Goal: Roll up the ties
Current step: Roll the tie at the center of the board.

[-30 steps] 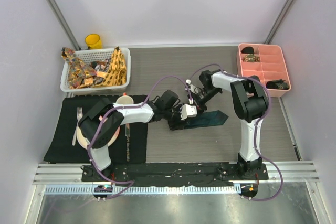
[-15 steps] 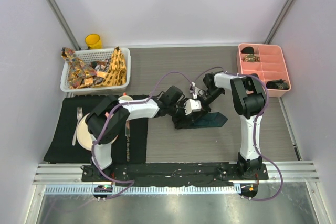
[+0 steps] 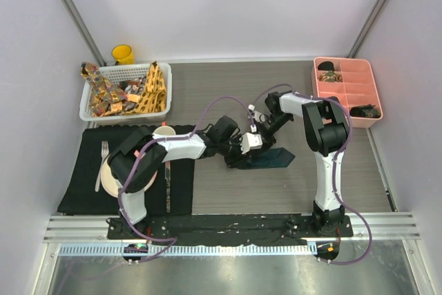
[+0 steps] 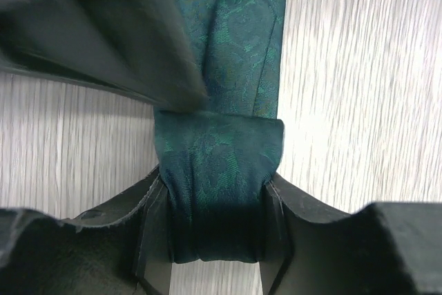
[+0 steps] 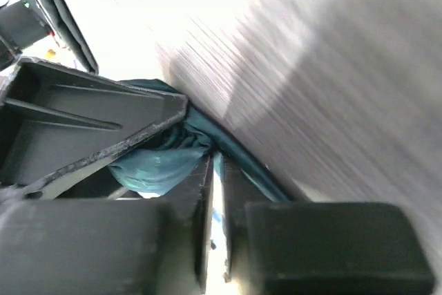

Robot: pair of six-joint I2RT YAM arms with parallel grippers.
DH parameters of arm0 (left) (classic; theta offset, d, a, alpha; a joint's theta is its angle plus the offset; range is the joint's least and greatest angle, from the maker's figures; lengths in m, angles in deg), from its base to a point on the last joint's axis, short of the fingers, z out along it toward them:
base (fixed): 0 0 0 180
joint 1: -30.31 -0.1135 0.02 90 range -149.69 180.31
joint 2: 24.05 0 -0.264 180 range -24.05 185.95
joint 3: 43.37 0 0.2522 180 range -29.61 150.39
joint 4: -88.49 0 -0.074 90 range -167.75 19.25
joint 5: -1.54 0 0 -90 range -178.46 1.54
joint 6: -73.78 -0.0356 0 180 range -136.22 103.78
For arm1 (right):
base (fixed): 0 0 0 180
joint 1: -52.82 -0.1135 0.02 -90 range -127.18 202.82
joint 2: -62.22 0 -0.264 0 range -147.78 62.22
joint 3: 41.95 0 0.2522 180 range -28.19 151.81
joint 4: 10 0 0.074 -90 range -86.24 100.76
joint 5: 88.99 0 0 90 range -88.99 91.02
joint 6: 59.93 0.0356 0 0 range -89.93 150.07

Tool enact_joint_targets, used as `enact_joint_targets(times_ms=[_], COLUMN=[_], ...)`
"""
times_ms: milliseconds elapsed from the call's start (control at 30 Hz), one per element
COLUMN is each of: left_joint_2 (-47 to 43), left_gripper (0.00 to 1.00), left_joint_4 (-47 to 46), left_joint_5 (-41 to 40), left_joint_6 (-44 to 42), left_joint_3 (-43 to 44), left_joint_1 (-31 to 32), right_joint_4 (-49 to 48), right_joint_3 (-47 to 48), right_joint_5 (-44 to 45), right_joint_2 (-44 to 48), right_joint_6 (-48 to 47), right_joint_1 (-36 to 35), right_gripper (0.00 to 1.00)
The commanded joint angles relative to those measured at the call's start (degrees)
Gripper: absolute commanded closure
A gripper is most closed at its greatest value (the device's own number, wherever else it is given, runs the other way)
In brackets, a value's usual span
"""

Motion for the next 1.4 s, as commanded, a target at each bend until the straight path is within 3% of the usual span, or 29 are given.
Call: enact_joint_targets(times_ms=[0,67,167,333,433,600,733,833,867,900,1233,1367], left_joint_2=[-1.4,-1.2,-0.8,0.1,0.2,0.2,0.2,0.1,-0.2,-0.5,-5.0,-4.9], left_gripper=[0.64,0.63,0.62,0.57,0.48,0.46,0.46,0.46,0.45,0.44,0.16,0.11], left_joint_4=[6.8,7.5,7.4,7.2,6.9,6.7,6.8,6.8,6.8,6.9,-0.6,-2.6], left_joint_5=[-8.2,-9.0,-9.6,-10.6,-10.7,-10.5,-10.3,-9.9,-9.5,-9.4,-5.3,-4.2], left_joint_6=[-4.8,-5.1,-4.4,-3.1,-2.9,-3.0,-3.1,-3.2,-3.3,-3.4,-1.7,-1.8], left_joint_3=[-4.8,-5.3,-4.9,-3.9,-3.4,-3.2,-3.1,-3.2,-3.2,-3.2,-0.9,1.0], left_joint_1=[0.4,0.4,0.8,1.3,1.5,1.6,1.6,1.6,1.5,1.6,0.9,0.8], right_joint_4=[1.0,4.0,7.1,6.4,3.8,-5.1,-6.4,-6.8,-6.8,-6.8,-6.6,-6.9], right_joint_3=[9.3,11.3,9.1,1.8,-1.6,-3.0,-2.2,-3.1,-3.6,-4.1,-8.0,-6.7], right_joint_5=[1.7,-1.1,-6.4,-13.2,-13.2,-10.1,-5.2,-3.3,-2.9,-2.2,4.7,5.9], right_joint_2=[-1.4,-1.4,1.2,5.5,6.9,5.5,3.4,2.8,2.6,2.5,-0.9,-1.9], right_joint_6=[-4.8,-5.9,-5.9,-2.8,-0.3,5.3,6.2,5.0,4.6,4.3,0.3,0.7], right_joint_1=[-0.3,-0.2,-0.3,-1.0,-1.9,-2.6,-2.5,-2.4,-2.3,-2.1,1.6,2.1], right_gripper=[0.76,0.66,0.59,0.56,0.56,0.56,0.60,0.78,0.96,0.99,0.99,0.99])
